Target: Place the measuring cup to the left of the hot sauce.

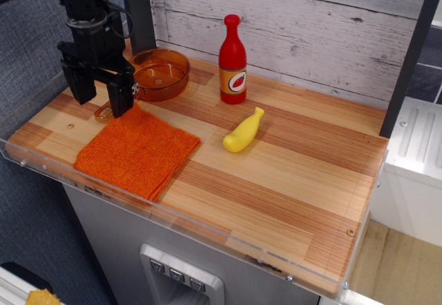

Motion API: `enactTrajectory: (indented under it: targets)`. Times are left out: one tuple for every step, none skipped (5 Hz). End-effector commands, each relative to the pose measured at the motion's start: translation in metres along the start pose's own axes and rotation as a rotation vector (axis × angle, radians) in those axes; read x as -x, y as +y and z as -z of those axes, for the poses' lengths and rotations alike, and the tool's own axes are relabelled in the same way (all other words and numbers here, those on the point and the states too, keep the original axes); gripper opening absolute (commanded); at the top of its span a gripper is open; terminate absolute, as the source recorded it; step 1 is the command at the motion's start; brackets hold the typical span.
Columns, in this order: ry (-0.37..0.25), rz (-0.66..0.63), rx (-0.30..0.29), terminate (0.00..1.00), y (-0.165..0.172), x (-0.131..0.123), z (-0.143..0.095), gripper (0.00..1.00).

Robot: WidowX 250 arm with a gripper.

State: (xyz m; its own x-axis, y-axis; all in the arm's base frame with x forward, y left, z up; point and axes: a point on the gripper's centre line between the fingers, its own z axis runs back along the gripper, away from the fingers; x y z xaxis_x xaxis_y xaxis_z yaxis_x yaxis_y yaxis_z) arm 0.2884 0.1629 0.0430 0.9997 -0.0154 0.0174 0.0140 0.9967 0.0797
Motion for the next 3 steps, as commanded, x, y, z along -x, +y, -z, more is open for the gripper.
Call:
enactTrajectory:
  targets:
    - [-0.079,0.029,-0.085,0.0,-0.041,0.009,-0.057,1.0]
    - [-0.087,0.02,-0.081,0.0,-0.064,0.018,-0.071,1.0]
    - [-0.1,0.035,-0.067,0.0,-0.083,0.025,-0.084,1.0]
